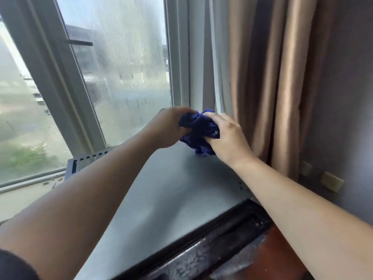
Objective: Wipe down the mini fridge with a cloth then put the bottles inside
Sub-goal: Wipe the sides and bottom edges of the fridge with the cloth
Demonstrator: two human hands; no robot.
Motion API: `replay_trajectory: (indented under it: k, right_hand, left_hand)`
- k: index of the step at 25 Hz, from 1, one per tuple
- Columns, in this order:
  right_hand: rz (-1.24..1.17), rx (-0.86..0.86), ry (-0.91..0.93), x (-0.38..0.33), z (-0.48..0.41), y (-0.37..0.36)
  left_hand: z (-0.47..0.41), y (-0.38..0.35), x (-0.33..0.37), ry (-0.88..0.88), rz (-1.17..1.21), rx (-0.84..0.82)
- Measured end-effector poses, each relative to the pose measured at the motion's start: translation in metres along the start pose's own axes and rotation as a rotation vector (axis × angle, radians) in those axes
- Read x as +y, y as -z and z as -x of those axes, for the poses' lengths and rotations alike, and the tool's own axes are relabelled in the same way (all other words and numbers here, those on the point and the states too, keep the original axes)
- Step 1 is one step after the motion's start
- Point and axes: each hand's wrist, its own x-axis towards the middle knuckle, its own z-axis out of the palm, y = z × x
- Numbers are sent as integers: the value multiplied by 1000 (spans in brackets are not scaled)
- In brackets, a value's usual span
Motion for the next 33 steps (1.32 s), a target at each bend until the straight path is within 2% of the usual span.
replay_trajectory:
  k: [4, 7, 10, 14, 18, 22, 26, 29, 30, 33]
  right_hand:
    - [62, -285, -225, 33, -45, -59]
    - [86, -405, -244, 28, -69, -80]
    - [107, -510, -192, -10, -70, -96]
    - [19, -631, -44, -77, -27, -117]
    - [-100, -681, 96, -141, 46, -121]
    - [-201, -690, 161, -181, 121, -113]
    - [-411, -587, 142, -216, 184, -96]
    - [-649, -474, 30, -254, 228, -92]
    - [-723, -450, 4, -267, 241, -95]
    - [-864, -449, -89, -296, 277, -121]
  left_hand:
    - [-32, -33, -63, 80, -175, -237]
    - [-33, -23, -90, 109, -190, -241]
    - [-10, 8, -110, 164, -227, -264]
    - [71, 66, -130, 213, -252, -313]
    - [181, 114, -113, 252, -196, -310]
    - [280, 133, -76, 331, -170, -265]
    - [363, 135, -34, 421, 115, -25]
    - [404, 145, -12, 520, 496, 224]
    - [418, 150, -9, 555, 611, 260]
    - [456, 150, -17, 611, 864, 232]
